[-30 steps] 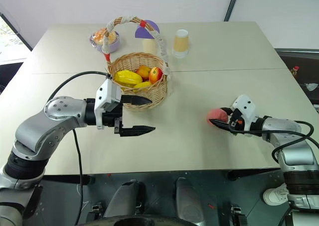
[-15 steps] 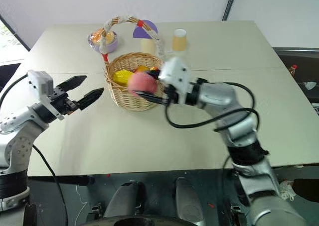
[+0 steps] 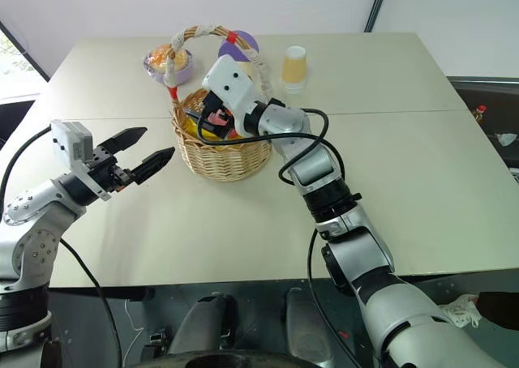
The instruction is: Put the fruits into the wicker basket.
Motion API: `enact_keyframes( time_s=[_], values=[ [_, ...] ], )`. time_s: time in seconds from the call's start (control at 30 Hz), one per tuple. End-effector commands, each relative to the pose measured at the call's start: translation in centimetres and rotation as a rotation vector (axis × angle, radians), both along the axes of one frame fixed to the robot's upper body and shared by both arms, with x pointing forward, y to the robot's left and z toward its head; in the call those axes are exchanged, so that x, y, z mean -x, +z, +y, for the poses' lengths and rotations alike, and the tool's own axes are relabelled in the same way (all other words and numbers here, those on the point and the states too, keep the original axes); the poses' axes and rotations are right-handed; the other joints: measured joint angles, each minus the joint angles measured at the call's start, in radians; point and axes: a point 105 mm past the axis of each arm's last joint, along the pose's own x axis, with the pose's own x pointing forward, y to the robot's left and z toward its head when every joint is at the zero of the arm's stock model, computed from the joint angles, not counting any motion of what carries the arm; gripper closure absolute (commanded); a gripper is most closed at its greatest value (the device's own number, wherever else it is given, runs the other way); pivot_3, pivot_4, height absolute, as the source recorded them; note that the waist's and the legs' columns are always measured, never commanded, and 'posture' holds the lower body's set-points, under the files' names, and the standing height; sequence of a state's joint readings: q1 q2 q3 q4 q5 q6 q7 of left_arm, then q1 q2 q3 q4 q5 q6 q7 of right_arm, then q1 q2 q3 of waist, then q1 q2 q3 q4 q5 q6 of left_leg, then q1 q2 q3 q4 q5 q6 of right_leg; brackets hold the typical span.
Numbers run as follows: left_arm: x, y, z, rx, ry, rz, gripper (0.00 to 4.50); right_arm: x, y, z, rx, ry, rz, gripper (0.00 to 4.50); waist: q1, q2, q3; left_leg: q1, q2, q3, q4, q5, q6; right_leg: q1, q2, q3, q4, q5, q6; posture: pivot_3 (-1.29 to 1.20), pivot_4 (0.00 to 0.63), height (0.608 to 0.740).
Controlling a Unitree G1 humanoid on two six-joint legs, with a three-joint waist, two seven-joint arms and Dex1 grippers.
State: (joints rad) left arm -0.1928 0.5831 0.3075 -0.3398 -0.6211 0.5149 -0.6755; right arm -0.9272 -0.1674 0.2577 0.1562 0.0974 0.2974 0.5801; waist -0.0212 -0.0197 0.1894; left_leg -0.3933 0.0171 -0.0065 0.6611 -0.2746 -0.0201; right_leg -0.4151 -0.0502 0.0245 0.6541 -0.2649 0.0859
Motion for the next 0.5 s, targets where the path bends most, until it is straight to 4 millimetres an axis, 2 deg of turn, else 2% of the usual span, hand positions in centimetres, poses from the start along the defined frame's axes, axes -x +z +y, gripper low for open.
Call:
enact_keyframes(
  time_s=[0.03,0.1,0.17,0.2,0.3,0.5],
  values=[
    [0.5,1.4,-0.8,0.001,-0.04,-0.06,0.0,4.1,3.3,-1.4,-0.087,0.156,-0.105,0.06,0.003,0.0,0.0,0.0,0.0,0.0,0.0,0.0,0.0,0.0,0.0,0.0,0.0,0.0,0.0,0.0,0.15,0.74],
    [0.6,1.3,-0.9,0.002,-0.049,-0.057,0.0,6.0,3.1,-2.8,-0.084,0.215,-0.098,0.06,0.006,0.0,0.0,-0.001,0.0,-0.001,0.0,0.0,0.0,0.0,0.0,0.0,0.0,0.0,0.0,0.0,0.15,0.74],
    [0.7,1.2,-1.3,0.001,-0.07,-0.05,0.0,7.6,1.7,-5.9,-0.079,0.23,0.01,0.06,0.014,0.0,0.0,-0.001,0.0,-0.001,0.0,0.0,0.0,0.001,-0.001,-0.001,-0.002,0.0,0.0,0.0,0.15,0.74],
    [0.7,1.2,-1.4,0.003,-0.076,-0.049,0.0,7.8,1.3,-7.2,-0.094,0.203,0.057,0.06,0.013,0.0,0.0,-0.001,-0.001,-0.003,0.0,0.0,0.001,0.003,-0.002,-0.002,-0.003,0.0,0.0,0.0,0.15,0.74],
    [0.8,1.0,-1.8,0.011,-0.102,-0.035,0.0,6.0,0.3,-9.7,-0.136,0.032,0.133,0.06,-0.001,0.0,0.0,0.001,-0.001,-0.001,0.0,-0.001,0.001,0.005,-0.006,-0.002,-0.005,0.0,0.0,0.0,0.15,0.74],
    [1.6,1.0,-3.2,0.01,-0.189,-0.021,0.0,1.6,-0.9,-10.0,-0.213,-0.158,0.211,0.06,-0.023,0.001,0.001,0.003,0.001,0.0,0.0,-0.001,0.001,0.004,0.004,0.0,-0.002,0.0,0.0,0.0,0.15,0.74]
  ],
)
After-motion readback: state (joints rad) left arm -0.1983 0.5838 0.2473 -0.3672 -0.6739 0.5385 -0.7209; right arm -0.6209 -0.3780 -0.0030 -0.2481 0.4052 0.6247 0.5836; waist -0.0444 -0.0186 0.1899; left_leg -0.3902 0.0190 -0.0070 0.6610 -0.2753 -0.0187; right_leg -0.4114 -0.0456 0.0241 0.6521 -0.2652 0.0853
